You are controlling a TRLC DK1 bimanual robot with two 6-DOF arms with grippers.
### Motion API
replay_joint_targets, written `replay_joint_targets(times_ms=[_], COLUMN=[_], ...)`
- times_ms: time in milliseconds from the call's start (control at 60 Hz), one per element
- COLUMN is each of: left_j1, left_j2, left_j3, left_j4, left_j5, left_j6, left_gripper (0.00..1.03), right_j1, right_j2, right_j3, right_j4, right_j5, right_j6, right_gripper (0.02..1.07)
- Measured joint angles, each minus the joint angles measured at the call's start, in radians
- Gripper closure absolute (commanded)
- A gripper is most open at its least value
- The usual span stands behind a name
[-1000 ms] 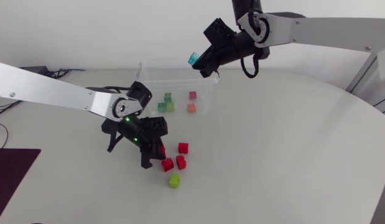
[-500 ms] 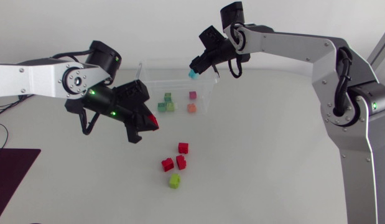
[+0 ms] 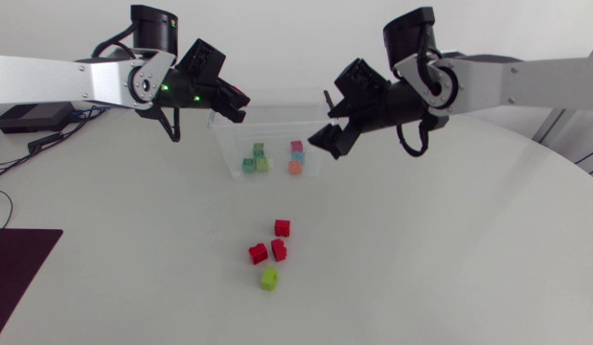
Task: Pick up the duplo bricks and place them in the container
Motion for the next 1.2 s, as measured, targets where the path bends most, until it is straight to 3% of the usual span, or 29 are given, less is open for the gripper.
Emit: replay_joint_targets(times_ms=[17, 50, 83, 100, 117, 133, 367, 600, 817, 967, 1083, 1200], left_j1=[0.001, 0.002, 0.003, 0.004, 0.005, 0.005, 0.005, -0.001, -0.036, -0.046, -0.063, -0.102], left_j2=[0.016, 0.042, 0.071, 0.082, 0.09, 0.094, -0.035, -0.363, -0.483, -0.537, -0.548, -0.54], left_j3=[0.01, 0.029, 0.05, 0.057, 0.06, 0.061, -0.106, -0.344, -0.576, -0.643, -0.67, -0.697], left_j4=[0.005, 0.012, 0.02, 0.023, 0.024, 0.025, 0.072, -0.128, -0.252, -0.284, -0.305, -0.323], left_j5=[-0.005, -0.022, -0.035, -0.042, -0.049, -0.05, -0.063, -0.048, -0.048, -0.048, -0.049, -0.049], left_j6=[-0.009, -0.023, -0.037, -0.04, -0.045, -0.047, -0.048, 0.08, 0.187, 0.207, 0.23, 0.243], left_gripper=[0.77, 0.6, 0.25, 0.2, 0.08, 0.05, 0.05, 0.05, 0.05, 0.06, 0.06, 0.06], right_j1=[0.006, 0.019, 0.034, 0.042, 0.048, 0.056, 0.125, 0.166, 0.234, 0.237, 0.239, 0.25], right_j2=[-0.01, -0.024, -0.037, -0.041, -0.043, -0.045, 0.003, 0.175, 0.294, 0.374, 0.41, 0.424], right_j3=[-0.022, -0.059, -0.101, -0.12, -0.135, -0.152, -0.211, -0.109, 0.07, 0.167, 0.208, 0.234], right_j4=[-0.001, -0.002, -0.005, -0.005, -0.005, -0.005, -0.048, -0.122, -0.238, -0.283, -0.321, -0.353], right_j5=[-0.004, -0.005, -0.008, -0.008, -0.008, -0.008, -0.003, 0.04, 0.11, 0.144, 0.15, 0.151], right_j6=[-0.006, -0.014, -0.031, -0.038, -0.043, -0.051, -0.124, -0.145, -0.155, -0.158, -0.161, -0.169], right_gripper=[0.06, 0.06, 0.06, 0.06, 0.06, 0.06, 0.06, 0.07, 0.12, 0.2, 0.32, 0.57])
